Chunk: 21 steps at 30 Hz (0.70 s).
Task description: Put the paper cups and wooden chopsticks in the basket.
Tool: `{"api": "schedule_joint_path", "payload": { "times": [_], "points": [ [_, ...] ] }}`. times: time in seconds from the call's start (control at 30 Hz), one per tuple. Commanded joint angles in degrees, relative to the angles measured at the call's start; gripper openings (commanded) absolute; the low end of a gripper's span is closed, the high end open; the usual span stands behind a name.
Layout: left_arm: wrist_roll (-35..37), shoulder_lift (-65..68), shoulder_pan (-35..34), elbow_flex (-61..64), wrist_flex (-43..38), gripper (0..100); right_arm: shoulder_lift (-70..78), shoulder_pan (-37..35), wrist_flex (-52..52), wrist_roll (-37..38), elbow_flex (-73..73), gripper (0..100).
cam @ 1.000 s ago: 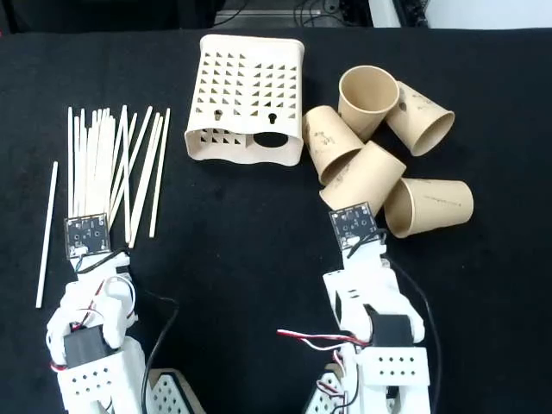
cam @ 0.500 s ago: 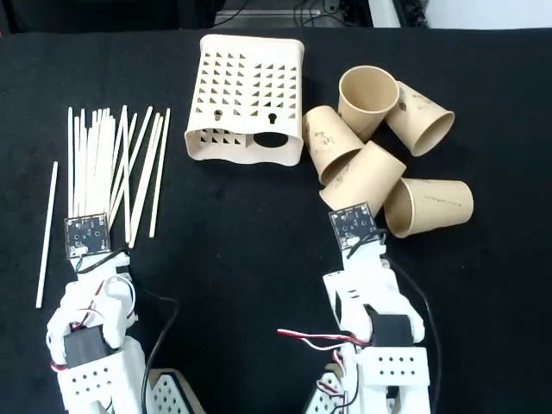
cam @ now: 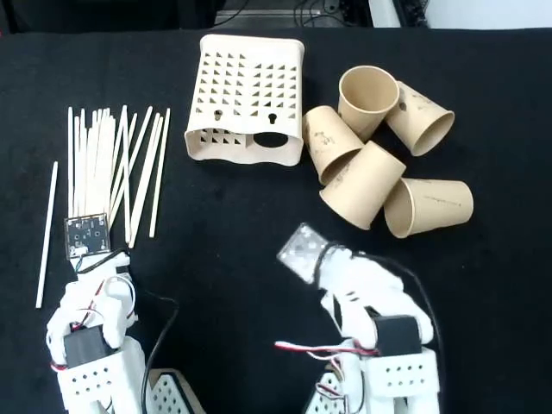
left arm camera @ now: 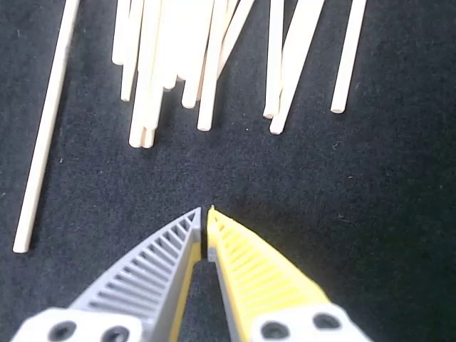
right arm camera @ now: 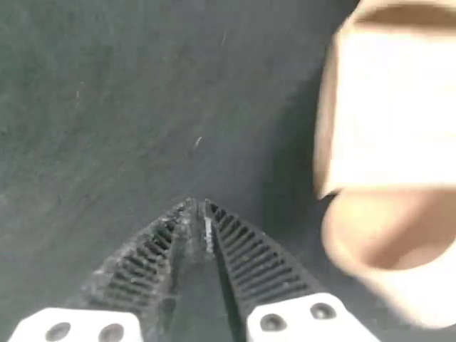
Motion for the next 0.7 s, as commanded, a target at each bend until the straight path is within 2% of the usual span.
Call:
{"api": "schedule_joint_path", "payload": {
  "times": [0.0,0.1,0.23,0.43,0.57,0.67],
  "points": [
    [0.0,-0.1,-0.3,1.0,0.2,3,-0.2,-5.5,-1.6,3.3,-8.6,1.6],
    [0.0,-0.1,-0.3,1.0,0.2,3,0.4,-10.7,-4.8,3.9,-12.8,2.8],
    [0.0,-0.1,-0.3,1.0,0.2,3,6.1,-13.5,-13.5,2.8,-16.2,17.5],
    [0.0,-0.1,-0.3,1.0,0.2,3,38.5,-15.7,-29.5,0.7,-27.2,17.0],
    [0.0,-0.1,-0.3,1.0,0.2,3,56.1,-16.0,-39.2,6.8,-33.1,17.0],
    [0.0,-0.1,-0.3,1.0,0.2,3,65.4,-15.5,-46.2,7.6,-35.6,17.0]
  ]
}}
